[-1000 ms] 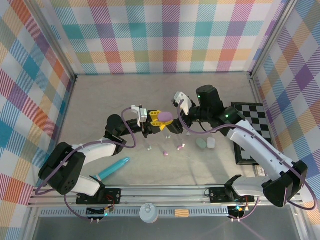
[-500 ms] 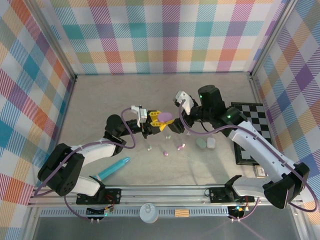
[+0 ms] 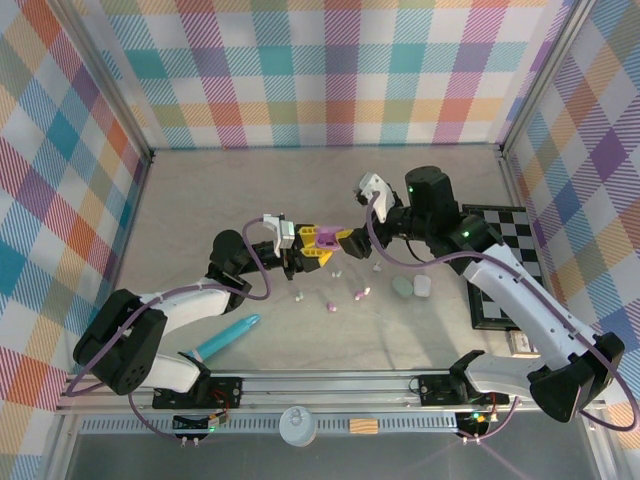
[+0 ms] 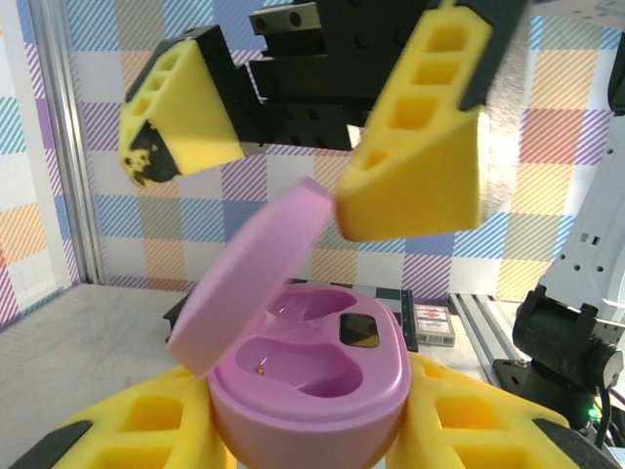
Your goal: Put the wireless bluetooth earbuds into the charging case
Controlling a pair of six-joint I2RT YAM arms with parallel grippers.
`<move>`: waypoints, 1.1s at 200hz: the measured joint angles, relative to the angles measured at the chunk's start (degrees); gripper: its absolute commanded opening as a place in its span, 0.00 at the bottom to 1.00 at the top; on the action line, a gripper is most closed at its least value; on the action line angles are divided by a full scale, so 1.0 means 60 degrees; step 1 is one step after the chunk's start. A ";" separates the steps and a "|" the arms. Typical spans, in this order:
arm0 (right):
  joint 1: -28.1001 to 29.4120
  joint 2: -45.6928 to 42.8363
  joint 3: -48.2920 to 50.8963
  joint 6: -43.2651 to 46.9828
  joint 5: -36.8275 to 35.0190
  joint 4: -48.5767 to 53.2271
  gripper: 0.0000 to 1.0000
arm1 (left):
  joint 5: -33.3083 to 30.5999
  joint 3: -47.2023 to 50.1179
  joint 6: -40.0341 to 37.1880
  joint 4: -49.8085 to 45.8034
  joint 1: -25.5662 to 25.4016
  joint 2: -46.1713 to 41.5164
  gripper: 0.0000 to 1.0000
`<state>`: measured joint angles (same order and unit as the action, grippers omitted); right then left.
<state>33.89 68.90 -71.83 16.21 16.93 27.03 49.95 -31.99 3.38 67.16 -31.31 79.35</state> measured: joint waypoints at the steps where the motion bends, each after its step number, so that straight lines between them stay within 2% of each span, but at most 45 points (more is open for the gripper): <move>1: -0.0004 0.0000 0.0000 -0.0007 -0.0004 -0.0004 0.99 | 0.0015 0.0000 -0.0004 0.0000 0.0000 -0.0007 0.29; 86: -0.0033 0.0036 -0.0441 -0.0313 0.0076 -0.0062 0.99 | 0.0025 0.0102 -0.0033 -0.0004 0.0004 -0.0138 0.29; 139: -0.0040 -0.0812 -0.0124 -0.0652 0.0546 -0.0142 0.99 | 0.0022 0.0124 -0.0036 -0.0171 0.0066 -0.0186 0.29; 166: -0.0171 -0.1457 0.0645 -0.1716 0.0317 -0.0561 0.99 | 0.0022 0.0142 -0.0033 -0.0175 0.0175 -0.0200 0.29; 205: -0.0790 -0.1942 0.2065 -0.4302 -0.0455 -0.0714 1.00 | 0.0025 0.0291 -0.0018 -0.0175 0.0514 -0.0448 0.29; 220: -0.0922 -0.1967 0.2699 -0.5315 -0.0750 -0.0696 0.96 | 0.0022 0.0310 -0.0018 -0.0186 0.0568 -0.0550 0.29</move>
<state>28.36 57.10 -55.64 -15.68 12.43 22.85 50.09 -30.13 3.27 66.04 -27.90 76.05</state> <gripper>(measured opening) 0.989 0.349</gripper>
